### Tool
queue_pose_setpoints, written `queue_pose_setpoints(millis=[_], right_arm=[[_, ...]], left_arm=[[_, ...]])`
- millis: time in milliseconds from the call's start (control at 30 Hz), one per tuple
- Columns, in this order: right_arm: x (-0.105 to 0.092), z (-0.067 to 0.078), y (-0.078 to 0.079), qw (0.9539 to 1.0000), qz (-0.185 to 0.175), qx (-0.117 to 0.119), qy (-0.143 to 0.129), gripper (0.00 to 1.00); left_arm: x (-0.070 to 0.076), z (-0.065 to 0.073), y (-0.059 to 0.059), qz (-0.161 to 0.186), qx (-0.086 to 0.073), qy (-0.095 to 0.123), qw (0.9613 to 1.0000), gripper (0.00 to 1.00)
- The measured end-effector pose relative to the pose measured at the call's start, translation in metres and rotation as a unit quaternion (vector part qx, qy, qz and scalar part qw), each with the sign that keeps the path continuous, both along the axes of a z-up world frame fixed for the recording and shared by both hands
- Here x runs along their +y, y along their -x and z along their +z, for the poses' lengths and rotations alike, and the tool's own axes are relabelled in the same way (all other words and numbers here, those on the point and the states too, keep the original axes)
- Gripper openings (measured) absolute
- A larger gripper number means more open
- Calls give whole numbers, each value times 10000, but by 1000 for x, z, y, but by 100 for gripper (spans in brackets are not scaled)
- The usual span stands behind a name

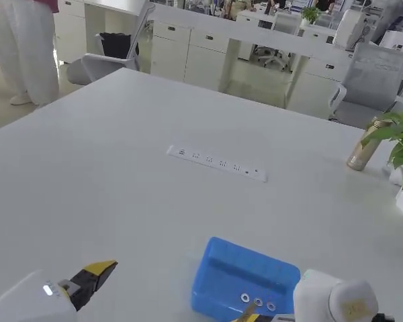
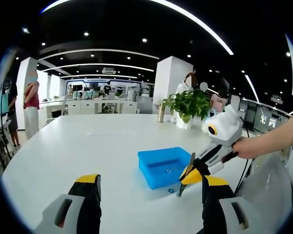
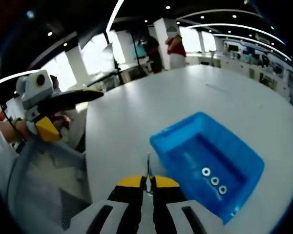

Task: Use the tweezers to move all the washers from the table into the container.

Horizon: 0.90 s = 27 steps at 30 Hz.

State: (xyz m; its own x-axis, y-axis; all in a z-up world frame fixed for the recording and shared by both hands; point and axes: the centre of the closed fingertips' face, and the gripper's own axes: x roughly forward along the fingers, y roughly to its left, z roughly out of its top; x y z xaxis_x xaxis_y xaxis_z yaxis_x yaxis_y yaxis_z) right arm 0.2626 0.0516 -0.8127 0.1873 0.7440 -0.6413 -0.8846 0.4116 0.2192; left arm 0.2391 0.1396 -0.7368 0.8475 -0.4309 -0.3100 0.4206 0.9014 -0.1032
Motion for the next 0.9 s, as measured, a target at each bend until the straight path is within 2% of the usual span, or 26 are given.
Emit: queue_pose_setpoints(millis=[200, 333, 467, 500, 633, 767, 900], right_arm=[[1, -2, 3, 9997, 210, -69, 80, 3], [1, -4, 6, 9988, 419, -197, 186, 3], [2, -6, 10, 9963, 698, -370, 340, 3], [3, -7, 10, 9947, 814, -482, 394, 3], [4, -10, 13, 9933, 941, -538, 406, 2], [1, -8, 10, 9928, 959, -575, 428, 2], [-1, 5, 8, 9930, 944, -612, 360, 2]], left_arm=[[-1, 1, 0, -13, -11, -8, 10000, 87], [0, 2, 0, 7, -30, 31, 10000, 86], [0, 2, 0, -1, -26, 22, 10000, 86], [0, 2, 0, -3, -26, 19, 10000, 86], [0, 2, 0, 7, -29, 18, 10000, 86], [0, 2, 0, 14, -32, 23, 10000, 86], [0, 2, 0, 5, -34, 26, 10000, 86]])
